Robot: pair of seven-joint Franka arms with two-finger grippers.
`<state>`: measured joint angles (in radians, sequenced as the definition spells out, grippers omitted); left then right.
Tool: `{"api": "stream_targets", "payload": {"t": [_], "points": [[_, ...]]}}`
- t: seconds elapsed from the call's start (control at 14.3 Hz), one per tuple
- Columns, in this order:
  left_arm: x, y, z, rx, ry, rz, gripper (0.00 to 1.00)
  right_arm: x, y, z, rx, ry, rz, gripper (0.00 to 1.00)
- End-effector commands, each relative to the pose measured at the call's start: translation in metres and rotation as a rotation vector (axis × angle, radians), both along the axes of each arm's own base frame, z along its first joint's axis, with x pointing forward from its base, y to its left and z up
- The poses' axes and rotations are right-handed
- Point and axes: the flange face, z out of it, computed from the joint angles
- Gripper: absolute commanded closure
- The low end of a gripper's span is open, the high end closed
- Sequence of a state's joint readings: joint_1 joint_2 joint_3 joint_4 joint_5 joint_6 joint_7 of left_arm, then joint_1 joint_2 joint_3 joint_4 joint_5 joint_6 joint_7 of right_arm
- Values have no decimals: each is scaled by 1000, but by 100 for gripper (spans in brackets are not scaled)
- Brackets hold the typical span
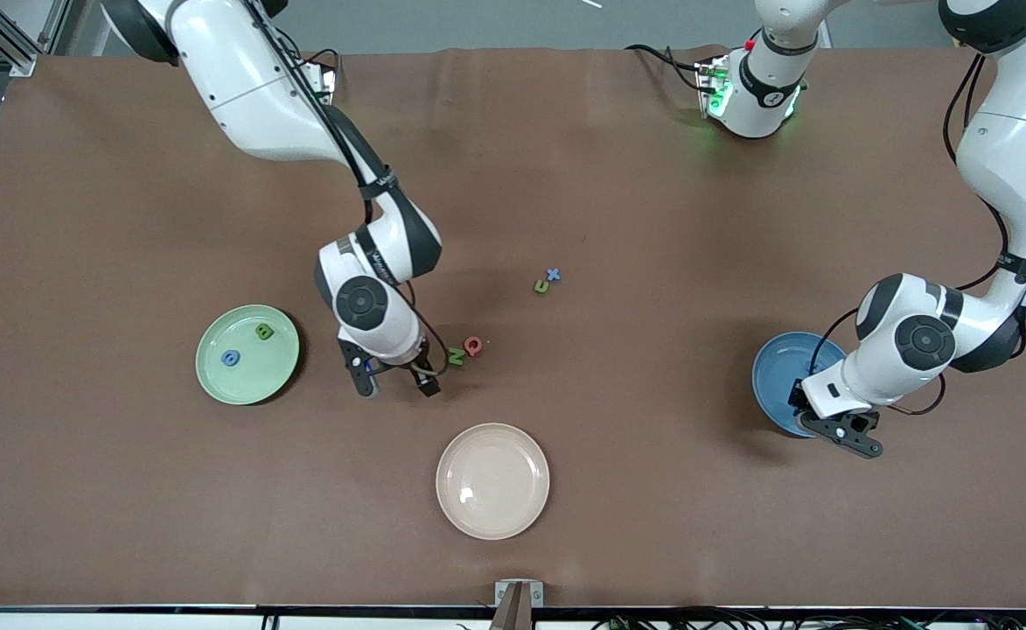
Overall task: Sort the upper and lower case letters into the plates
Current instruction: 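Drop the a on the blue plate while the right gripper reaches N, then grasp the green N with the right gripper while the left gripper reaches x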
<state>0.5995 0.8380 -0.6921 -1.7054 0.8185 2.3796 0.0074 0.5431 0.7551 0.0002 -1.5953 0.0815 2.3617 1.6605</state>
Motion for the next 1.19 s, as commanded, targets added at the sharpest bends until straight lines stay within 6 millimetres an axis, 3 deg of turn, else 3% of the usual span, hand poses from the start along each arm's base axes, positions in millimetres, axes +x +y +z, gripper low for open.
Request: {"api": "stream_targets", "payload": {"t": [0.0,0.28,0.42,0.56,0.77,0.98,1.12], "points": [[-1,-33,57,-6,69,37,0,7,17,-8,-3,-7,-91,1],[-10,-92,156,-42,152,196,0,-5,30,-21,-14,8,-102,7],[-31,-142,194,-42,151,310,0,-7,33,-22,-16,12,-97,14],[-59,-193,217,-46,183,459,0,-8,35,-21,-16,13,-97,18],[-111,-258,224,-19,232,565,0,-11,40,-19,-10,15,-93,24],[-154,-308,198,-58,226,650,0,-13,43,-18,-9,15,-89,35],[-179,-335,175,-113,211,687,0,-14,45,-18,-8,14,-85,50]]}}
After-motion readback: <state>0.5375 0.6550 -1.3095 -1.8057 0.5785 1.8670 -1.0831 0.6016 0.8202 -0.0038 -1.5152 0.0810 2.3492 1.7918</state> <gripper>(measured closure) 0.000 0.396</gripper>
